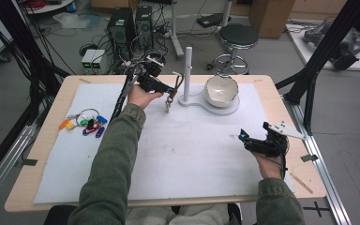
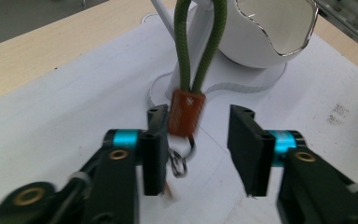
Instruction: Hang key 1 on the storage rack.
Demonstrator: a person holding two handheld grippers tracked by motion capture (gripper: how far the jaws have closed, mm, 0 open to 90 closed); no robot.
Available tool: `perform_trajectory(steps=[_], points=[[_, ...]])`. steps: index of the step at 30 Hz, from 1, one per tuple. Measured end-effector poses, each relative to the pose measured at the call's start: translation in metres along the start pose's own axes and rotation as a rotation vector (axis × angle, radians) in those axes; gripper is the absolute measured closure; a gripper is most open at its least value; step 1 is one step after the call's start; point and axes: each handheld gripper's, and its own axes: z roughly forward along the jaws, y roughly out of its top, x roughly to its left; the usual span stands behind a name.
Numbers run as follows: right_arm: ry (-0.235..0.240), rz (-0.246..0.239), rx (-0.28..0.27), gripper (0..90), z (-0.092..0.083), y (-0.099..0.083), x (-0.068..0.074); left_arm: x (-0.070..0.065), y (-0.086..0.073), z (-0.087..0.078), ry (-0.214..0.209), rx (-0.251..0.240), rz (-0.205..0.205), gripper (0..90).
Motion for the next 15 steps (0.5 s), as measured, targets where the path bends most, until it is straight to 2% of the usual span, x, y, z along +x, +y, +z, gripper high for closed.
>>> perform_trajectory(steps=[2, 6, 9, 10, 11, 12, 15], points=[[-0.001, 0.0, 0.001, 0.6, 0.0, 0.0, 0.0, 0.0, 0.0, 0.0, 0.008, 0.016, 0.013, 50.8], [0.001, -0.001, 0.002, 0.6, 0.0, 0.0, 0.0, 0.002, -0.001, -0.004, -0.002, 0.004, -0.003, 45.2], [0.001, -0.001, 0.002, 0.7, 0.0, 0.0, 0.0, 0.004, -0.002, -0.007, -0.037, -0.011, -0.022, 40.6], [0.001, -0.001, 0.002, 0.6, 0.0, 0.0, 0.0, 0.004, -0.002, -0.007, -0.037, -0.011, -0.022, 39.1], [0.001, -0.001, 0.003, 0.6, 0.0, 0.0, 0.0, 0.004, -0.003, -0.009, -0.06, -0.017, -0.021, 37.3], [0.001, -0.002, 0.002, 0.6, 0.0, 0.0, 0.0, 0.007, -0.005, -0.011, -0.105, -0.021, -0.028, 35.1], [0.001, -0.003, 0.003, 0.6, 0.0, 0.0, 0.0, 0.009, -0.009, -0.015, -0.104, -0.026, -0.023, 33.5]])
